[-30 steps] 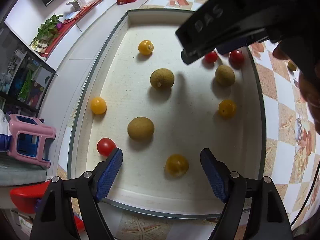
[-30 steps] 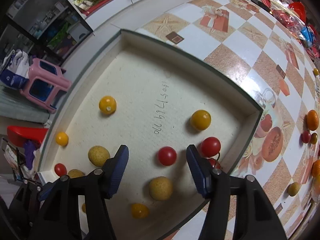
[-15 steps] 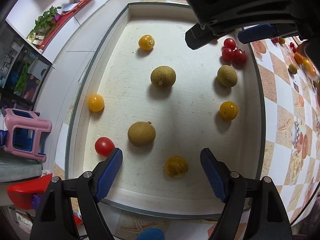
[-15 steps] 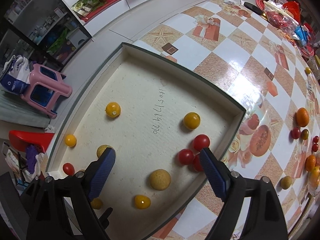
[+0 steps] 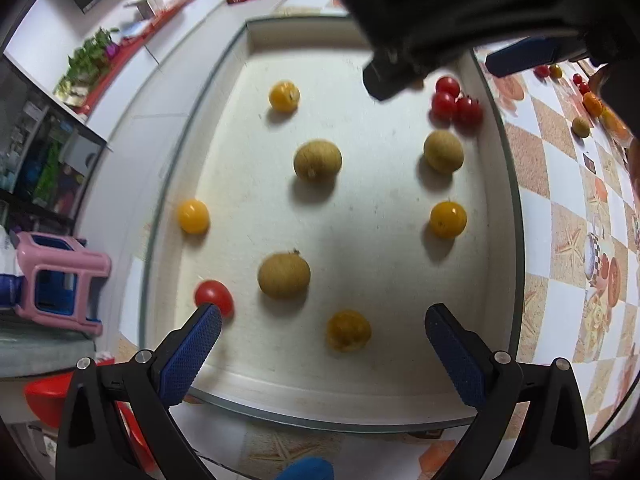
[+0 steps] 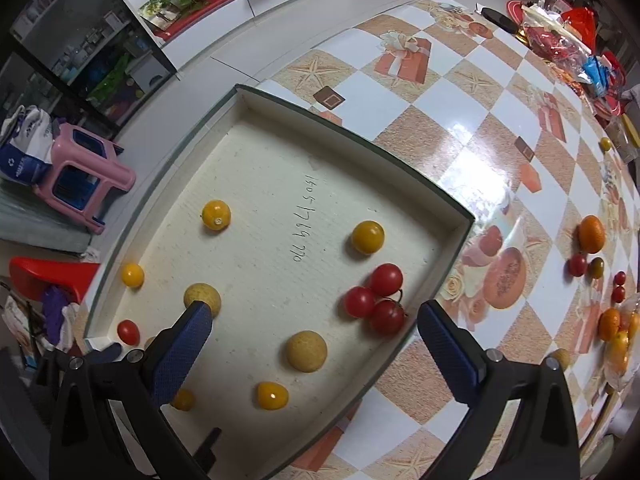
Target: Organize fruits
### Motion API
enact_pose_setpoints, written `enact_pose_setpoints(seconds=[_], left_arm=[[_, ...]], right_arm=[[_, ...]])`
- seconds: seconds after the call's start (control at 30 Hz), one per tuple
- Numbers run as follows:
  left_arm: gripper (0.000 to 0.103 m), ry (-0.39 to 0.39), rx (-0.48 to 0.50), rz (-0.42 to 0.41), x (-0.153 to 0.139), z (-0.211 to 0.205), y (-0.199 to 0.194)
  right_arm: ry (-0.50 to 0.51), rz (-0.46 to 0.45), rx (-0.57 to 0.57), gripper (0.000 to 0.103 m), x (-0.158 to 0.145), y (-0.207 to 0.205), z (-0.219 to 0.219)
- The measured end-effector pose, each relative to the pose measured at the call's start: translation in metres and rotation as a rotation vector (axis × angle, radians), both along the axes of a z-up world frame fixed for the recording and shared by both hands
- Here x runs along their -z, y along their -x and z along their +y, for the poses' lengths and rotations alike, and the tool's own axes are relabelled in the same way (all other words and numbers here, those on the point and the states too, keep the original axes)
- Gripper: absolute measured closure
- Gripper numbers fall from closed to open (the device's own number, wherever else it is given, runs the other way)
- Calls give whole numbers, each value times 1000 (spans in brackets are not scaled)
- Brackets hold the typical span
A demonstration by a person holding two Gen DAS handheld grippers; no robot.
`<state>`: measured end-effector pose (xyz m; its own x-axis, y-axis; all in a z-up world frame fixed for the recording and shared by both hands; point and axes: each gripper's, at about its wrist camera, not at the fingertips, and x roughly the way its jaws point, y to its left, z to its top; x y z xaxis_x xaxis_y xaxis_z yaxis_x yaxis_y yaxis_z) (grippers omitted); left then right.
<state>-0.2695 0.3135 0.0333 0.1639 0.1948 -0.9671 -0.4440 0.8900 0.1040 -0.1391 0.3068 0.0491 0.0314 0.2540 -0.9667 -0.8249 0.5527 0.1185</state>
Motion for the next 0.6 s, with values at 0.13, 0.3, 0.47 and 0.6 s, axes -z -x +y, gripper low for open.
enact_pose_setpoints(seconds=[0.13, 0.3, 0.47, 0.6], left_arm=[[1, -30, 20, -5, -6, -6, 1], [1, -18, 28, -2, -9, -9, 0], [1, -20, 42, -4, -13, -14, -2], [1, -20, 46, -4, -13, -20, -4]], right_arm=[[14, -12, -7, 0, 0, 3, -2], [16, -14, -8, 0, -1, 4, -4], [19, -15, -5, 0, -2, 5, -6], [20, -15, -3, 0, -3, 4, -7]])
